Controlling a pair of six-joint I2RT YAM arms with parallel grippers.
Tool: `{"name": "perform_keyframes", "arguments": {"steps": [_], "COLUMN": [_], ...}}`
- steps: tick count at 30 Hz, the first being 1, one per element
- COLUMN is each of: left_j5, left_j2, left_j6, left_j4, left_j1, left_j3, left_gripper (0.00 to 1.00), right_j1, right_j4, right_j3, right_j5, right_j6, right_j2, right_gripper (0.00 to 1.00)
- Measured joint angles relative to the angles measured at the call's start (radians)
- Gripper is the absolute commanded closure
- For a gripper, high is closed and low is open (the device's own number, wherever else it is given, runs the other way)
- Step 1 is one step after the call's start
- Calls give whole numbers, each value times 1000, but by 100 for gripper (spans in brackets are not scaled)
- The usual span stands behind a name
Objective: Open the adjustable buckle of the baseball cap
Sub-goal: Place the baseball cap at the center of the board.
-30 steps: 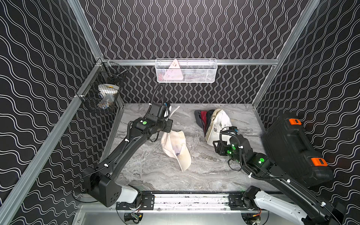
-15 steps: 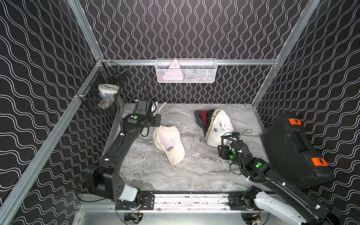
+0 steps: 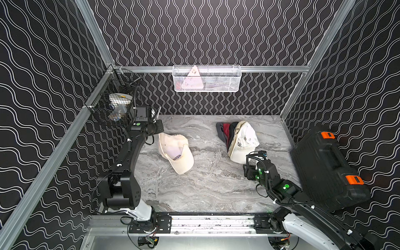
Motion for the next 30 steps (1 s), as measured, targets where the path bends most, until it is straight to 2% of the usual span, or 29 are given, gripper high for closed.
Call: {"name": "perform_keyframes", "arguments": {"steps": [14,30], "left_j5": [-82,-122], "left_j2": [82,201], "left_j6": [-40,-51], "left_j4": [14,12], "left_j1": [89,103], "left_j3": [119,229], "left_gripper": [100,100], "right_j1": [-45,-56], "right_j4": [43,73], "right_j3": [-47,-94], "right_j5": [-48,-66], "right_j6": [8,24], "right_j2": [25,8], "right_gripper": [33,32]}}
